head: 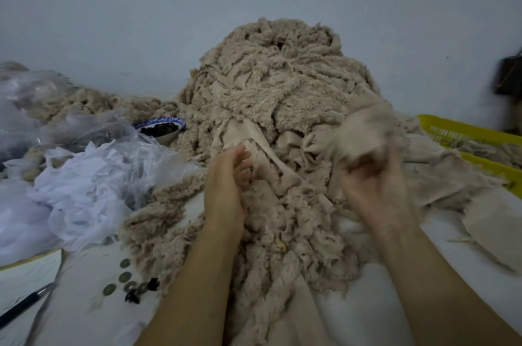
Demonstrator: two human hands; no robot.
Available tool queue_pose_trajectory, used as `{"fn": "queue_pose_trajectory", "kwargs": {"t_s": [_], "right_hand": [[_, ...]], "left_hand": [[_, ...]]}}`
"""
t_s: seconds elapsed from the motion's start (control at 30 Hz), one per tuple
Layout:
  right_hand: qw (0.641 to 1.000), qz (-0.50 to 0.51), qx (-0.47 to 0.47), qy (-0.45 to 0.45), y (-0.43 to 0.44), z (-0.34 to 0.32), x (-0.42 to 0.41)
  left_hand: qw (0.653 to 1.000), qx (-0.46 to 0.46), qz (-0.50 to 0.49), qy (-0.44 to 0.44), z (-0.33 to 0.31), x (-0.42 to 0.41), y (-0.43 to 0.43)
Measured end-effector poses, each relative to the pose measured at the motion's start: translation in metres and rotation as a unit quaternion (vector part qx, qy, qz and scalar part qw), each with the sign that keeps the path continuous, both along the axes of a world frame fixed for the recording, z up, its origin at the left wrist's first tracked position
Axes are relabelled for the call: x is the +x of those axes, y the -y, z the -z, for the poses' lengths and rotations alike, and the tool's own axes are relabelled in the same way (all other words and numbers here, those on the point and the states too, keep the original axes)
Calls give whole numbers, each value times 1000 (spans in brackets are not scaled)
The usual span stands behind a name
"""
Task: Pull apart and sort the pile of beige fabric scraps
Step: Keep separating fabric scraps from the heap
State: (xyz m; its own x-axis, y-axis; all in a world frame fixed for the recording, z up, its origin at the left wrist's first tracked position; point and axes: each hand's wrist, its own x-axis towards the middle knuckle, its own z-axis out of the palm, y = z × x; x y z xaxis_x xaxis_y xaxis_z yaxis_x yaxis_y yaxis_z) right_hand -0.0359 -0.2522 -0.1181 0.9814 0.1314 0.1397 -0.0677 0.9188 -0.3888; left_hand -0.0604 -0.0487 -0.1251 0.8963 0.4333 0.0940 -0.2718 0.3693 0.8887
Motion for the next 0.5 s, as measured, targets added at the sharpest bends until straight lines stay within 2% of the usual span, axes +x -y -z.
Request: {"fn": "queue_pose_trajectory", "kwargs": {"t_s": [0.03,0.07,0.13,0.23,0.27,0.37,0.5], "right_hand": [[999,5,36,11,4,1,1],[1000,-4,10,12,3,5,2],[989,-36,-147,-7,-7,18,4],[919,-52,-389,36,-29,26,0],[890,-42,-451,50,-35,26,-1],[816,9,-572,84,-43,32,-3],[763,34,-635,116,-51,37,-8]], "left_hand": [[998,28,-61,-17,3,0,-2],[991,67,-111,-31,6,1,-4],[971,164,-166,-47,12,2,-5],[929,306,-170,-120,19,7,-7],[924,315,-147,-158,20,8,-9],[938,256,-48,-228,19,8,-11],[952,260,19,-159,14,2,-1]]}}
